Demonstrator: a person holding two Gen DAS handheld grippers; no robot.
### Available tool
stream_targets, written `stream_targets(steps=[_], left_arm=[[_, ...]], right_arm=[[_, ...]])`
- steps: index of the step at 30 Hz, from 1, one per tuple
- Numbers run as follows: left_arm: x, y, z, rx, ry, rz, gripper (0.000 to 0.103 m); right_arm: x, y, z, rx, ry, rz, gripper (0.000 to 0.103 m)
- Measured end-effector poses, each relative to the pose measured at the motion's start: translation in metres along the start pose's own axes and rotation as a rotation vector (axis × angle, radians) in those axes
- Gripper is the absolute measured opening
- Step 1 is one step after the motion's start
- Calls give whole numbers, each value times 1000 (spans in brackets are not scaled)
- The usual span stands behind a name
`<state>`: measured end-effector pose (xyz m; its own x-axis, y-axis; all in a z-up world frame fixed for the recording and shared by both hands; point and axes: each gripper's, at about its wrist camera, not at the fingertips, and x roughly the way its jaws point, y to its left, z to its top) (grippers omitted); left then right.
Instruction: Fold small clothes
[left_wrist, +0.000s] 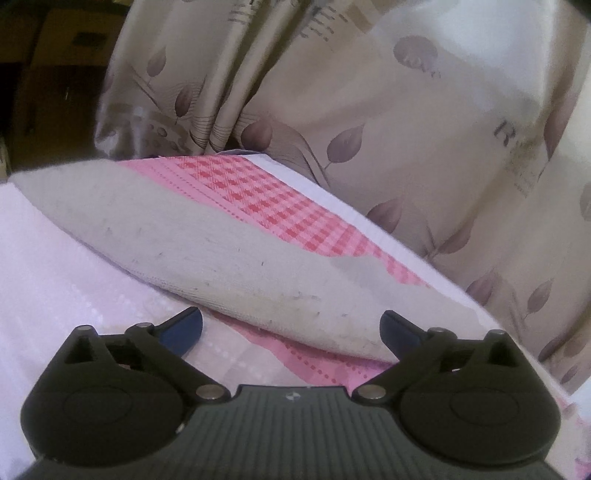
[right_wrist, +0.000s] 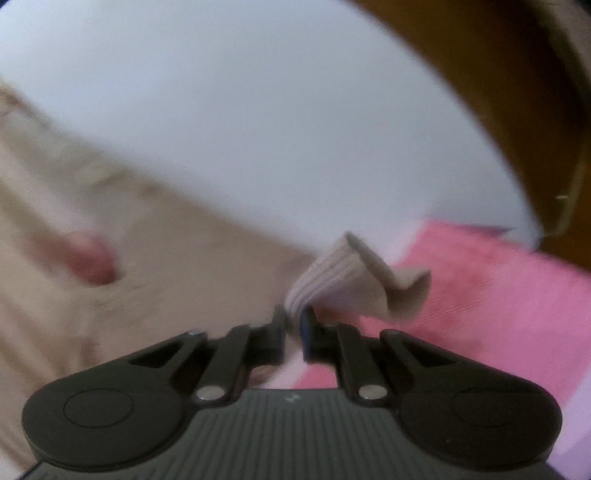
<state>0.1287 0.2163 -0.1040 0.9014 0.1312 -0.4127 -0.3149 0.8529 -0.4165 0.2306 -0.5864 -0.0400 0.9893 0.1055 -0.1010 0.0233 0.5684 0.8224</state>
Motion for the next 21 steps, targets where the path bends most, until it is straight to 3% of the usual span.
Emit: stream_targets(steps=[5, 12, 16, 21], left_arm=[[-2, 10, 0, -71, -24, -53, 103], [-4, 19, 0, -125, -44, -92, 103], [-5, 21, 0, -137, -49, -102, 103], [-6, 24, 0, -148, -52, -113, 103]], right_arm=[[19, 86, -54, 5, 68, 178, 8], [63, 173, -188, 68, 262, 355, 8], [93, 202, -272, 79, 374, 358, 8], [121, 213, -342, 25, 461, 287, 8]])
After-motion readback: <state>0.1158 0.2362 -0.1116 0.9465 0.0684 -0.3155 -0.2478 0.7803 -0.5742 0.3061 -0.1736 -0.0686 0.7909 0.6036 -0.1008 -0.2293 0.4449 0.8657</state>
